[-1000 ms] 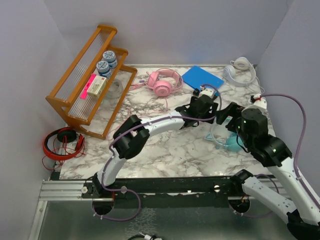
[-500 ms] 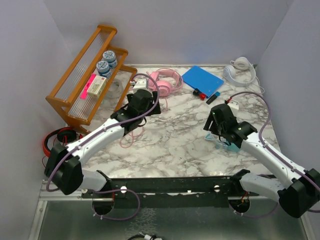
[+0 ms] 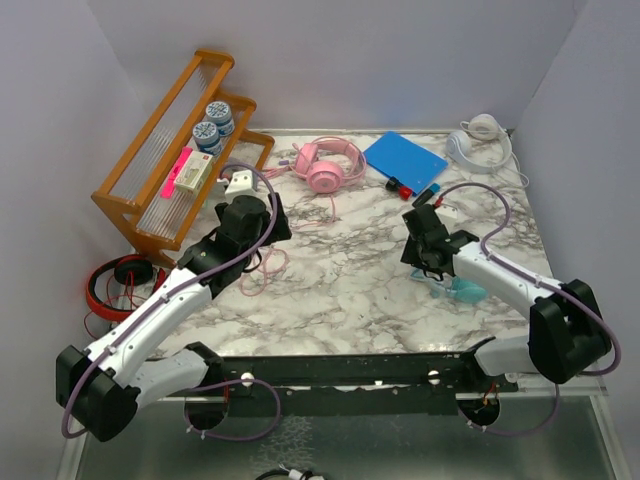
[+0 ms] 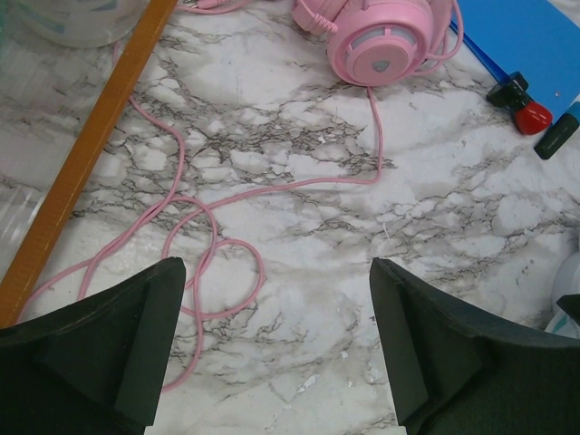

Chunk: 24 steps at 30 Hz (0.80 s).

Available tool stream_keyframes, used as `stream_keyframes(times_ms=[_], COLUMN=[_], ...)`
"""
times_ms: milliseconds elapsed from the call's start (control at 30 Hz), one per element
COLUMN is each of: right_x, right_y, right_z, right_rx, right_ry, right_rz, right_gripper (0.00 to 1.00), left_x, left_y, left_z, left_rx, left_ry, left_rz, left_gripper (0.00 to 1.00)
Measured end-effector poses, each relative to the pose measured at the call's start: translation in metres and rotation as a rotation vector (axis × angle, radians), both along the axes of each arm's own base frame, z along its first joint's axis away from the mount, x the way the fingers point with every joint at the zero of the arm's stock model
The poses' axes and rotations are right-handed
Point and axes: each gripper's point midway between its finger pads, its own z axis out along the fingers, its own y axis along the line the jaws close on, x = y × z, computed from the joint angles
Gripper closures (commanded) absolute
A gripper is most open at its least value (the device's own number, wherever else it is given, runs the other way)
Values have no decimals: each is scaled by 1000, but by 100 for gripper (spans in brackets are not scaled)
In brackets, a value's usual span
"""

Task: Wrap the headphones
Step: Move the headphones to the corner of the board.

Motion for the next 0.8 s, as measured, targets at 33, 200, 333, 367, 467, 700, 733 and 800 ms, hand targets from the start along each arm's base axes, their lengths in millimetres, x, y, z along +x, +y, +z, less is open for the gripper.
stream_keyframes(times_ms=[33,200,333,367,467,700,733,800], right_x=[1,7,13,14,22,42,46,52], right_y=[-1,-10,-25,-28,-39,-57,-61,-68], right_z=[-2,-11,-24,-24,-30,-40,-39,-38], right_rx=[-1,-20,-40,-41,-47,-26,-23,-22], right_ry=[0,8,27,28,32,36,31,23], right_rz=[-2,-25,-55,-66,-92,-144,-157,-176], right_gripper=[46,47,47,48,53,68,69,70], left_x=[-2,-8,-8,-8,-8,-8,-8,-8], left_y=[1,5,5,5,6,5,5,5], left_z=[-1,-4,-5,-5,-5,-5,-5,-6], left_rx=[1,2,-5,-5,-5,-6,-6,-5], left_ry=[3,17,19,19,19,21,22,23], left_rz=[0,4,8,8,10,10,9,7], left_gripper=[12,13,13,13,13,13,13,13])
